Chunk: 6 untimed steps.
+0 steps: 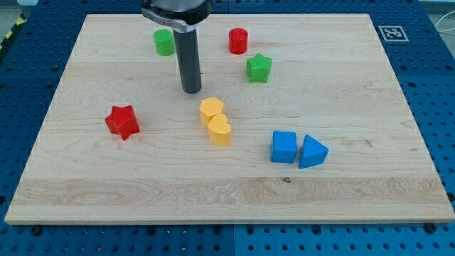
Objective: Point at the green circle
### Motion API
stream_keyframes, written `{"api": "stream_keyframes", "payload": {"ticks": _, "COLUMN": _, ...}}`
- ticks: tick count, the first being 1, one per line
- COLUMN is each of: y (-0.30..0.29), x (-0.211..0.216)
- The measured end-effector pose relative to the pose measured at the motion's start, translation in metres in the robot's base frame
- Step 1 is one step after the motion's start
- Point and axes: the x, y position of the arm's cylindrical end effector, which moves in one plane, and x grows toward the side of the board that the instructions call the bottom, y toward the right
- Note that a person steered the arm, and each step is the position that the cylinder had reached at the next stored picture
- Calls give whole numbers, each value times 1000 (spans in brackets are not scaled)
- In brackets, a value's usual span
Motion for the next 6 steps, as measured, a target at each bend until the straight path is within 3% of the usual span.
{"api": "stream_keyframes", "payload": {"ticks": 6, "y": -62, "x": -11}}
